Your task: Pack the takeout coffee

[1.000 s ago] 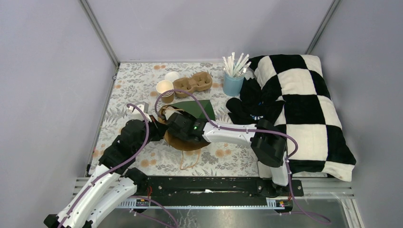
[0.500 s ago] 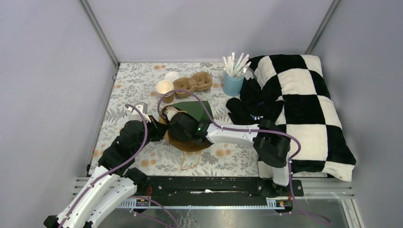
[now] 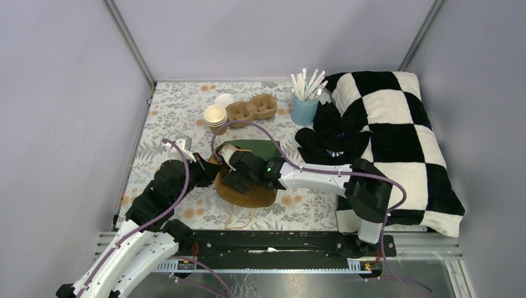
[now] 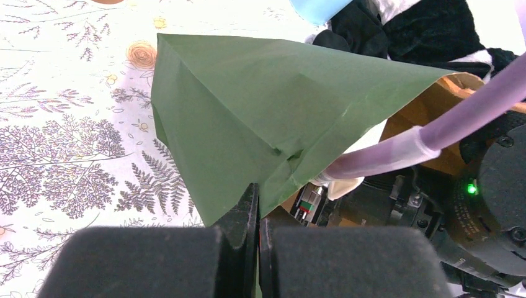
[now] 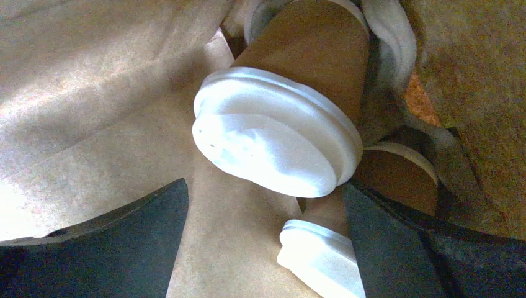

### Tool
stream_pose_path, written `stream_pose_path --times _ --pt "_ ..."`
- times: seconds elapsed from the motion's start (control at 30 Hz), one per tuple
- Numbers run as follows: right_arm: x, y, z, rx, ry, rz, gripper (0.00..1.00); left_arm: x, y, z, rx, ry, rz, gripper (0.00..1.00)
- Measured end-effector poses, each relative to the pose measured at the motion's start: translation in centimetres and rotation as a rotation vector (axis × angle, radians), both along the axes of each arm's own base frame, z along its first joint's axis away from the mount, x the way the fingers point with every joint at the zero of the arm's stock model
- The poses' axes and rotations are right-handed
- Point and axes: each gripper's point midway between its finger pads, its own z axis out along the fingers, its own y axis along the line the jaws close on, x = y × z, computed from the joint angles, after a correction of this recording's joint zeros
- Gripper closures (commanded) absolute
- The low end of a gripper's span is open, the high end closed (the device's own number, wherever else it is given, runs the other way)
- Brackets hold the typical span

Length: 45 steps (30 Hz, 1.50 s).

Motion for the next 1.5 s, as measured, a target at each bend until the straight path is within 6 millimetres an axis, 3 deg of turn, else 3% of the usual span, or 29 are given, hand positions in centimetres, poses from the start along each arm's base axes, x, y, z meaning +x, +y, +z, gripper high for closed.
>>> stream_pose_path --times 0.2,0.37,0.4,0.47,0.73,0.97,1.03,1.13,1.23,1.37,1.5 --pt "-1.1 -1.0 0.5 -0.001 0.027 0.021 0.01 -0.2 -0.3 0.0 -0.007 0.002 -0.016 1.00" --pt "-1.3 -1.5 0.6 0.012 0.023 0.023 0.18 -0.3 -0.5 0.1 -0.012 0.004 -0.031 1.00" --pt "-1.3 -1.5 0.7 0.013 0.022 0.023 0.16 -0.3 -0.6 0.1 -0.013 0.005 -0.034 1.00" --pt "-1.3 -1.4 0.7 0.017 0.023 0.023 0.01 -0.4 -0.7 0.1 -0.015 0.007 -0.042 1.00" --pt "-1.4 -1.6 1.3 0.038 0.022 0.014 0.00 -0.1 -1.1 0.1 -0.007 0.027 -0.052 1.00" --pt "-1.5 -2.1 4.0 0.083 -0.001 0.011 0.01 0.0 -1.1 -0.2 0.006 0.046 -0.046 1.00" --pt "-1.5 -2.3 4.7 0.096 -0.009 0.010 0.07 0.0 -1.0 -0.3 0.009 0.051 -0.044 1.00" --pt "-1.3 -2.4 5.1 0.109 -0.032 0.013 0.26 0.0 -1.0 -0.4 0.008 0.055 -0.042 1.00" --pt "-0.7 -2.3 4.8 0.104 -0.060 0.008 0.32 0.0 -1.0 -0.4 0.007 0.057 -0.042 1.00" --pt "0.1 -1.2 3.7 0.105 -0.078 0.007 0.48 0.0 -1.2 -0.2 0.008 0.064 -0.045 1.00" --pt "0.5 -0.3 2.5 0.108 -0.081 0.009 0.50 0.0 -1.3 -0.3 0.006 0.070 -0.054 1.00"
